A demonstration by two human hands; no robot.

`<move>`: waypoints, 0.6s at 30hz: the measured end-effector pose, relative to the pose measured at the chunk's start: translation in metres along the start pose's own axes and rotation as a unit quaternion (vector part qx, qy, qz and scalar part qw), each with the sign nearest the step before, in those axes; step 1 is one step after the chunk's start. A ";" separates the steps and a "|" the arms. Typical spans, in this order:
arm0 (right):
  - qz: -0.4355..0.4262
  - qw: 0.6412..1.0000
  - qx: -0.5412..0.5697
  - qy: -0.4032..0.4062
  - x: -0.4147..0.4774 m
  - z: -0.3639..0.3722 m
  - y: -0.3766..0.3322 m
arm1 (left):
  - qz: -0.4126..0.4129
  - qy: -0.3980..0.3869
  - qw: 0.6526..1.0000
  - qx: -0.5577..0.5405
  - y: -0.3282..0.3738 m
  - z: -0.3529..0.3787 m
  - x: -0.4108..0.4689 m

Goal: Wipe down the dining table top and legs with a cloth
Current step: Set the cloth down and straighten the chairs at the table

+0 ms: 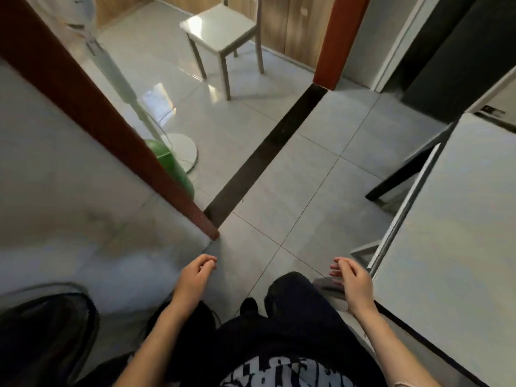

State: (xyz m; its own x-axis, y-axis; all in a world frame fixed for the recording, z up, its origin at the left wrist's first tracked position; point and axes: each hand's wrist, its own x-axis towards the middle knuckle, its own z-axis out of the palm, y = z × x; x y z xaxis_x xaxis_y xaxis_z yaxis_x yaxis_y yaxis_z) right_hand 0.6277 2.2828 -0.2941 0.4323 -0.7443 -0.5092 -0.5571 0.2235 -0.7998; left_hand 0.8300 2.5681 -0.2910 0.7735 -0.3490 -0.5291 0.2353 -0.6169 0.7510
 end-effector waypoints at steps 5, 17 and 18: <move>0.020 0.998 0.029 0.052 0.052 -0.022 -0.003 | 0.026 -0.051 0.998 0.017 0.068 0.037 0.083; 0.032 0.998 0.044 0.040 0.230 -0.049 -0.122 | 0.009 -0.065 0.997 0.049 0.217 0.085 0.239; 0.029 0.998 0.044 0.032 0.245 -0.048 -0.134 | 0.007 -0.058 0.997 0.043 0.222 0.085 0.250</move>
State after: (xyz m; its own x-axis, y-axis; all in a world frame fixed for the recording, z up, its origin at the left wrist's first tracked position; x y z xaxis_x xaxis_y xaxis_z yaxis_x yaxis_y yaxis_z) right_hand 0.7743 2.0408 -0.2964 0.3536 -0.7664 -0.5363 -0.5143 0.3196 -0.7959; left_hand 1.0253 2.2835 -0.2901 0.7021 -0.4335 -0.5648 0.1699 -0.6684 0.7242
